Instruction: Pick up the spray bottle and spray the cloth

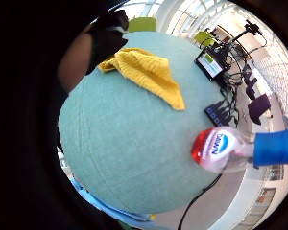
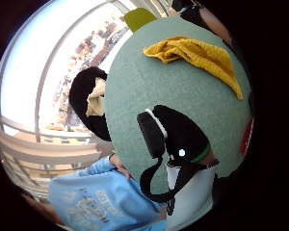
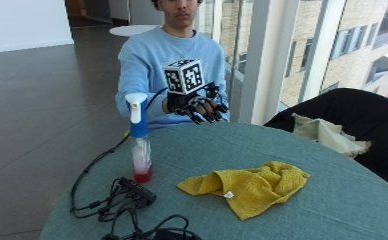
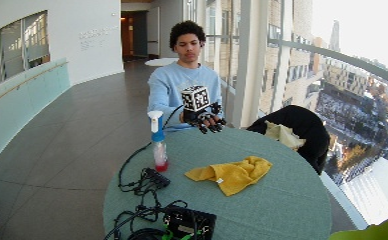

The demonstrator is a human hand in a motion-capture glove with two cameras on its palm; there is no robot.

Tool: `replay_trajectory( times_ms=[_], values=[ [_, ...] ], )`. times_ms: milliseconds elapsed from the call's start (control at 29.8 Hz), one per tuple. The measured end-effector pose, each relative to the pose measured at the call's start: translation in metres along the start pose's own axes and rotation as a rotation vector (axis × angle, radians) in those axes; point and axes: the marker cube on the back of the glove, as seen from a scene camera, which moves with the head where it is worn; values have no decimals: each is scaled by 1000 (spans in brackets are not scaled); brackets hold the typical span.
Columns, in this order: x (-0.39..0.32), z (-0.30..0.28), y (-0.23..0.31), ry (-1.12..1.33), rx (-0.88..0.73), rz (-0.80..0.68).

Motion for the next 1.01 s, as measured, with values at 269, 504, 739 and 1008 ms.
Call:
replay_trajectory(
  times_ms=[269,504,739,1008],
  values=[
    [17,-10,75,-54,60,-16],
    [50,-29,126,-343,221,27],
    [99,-43,145,-576,416,181],
    [174,-45,131,-750,573,351]
  ],
)
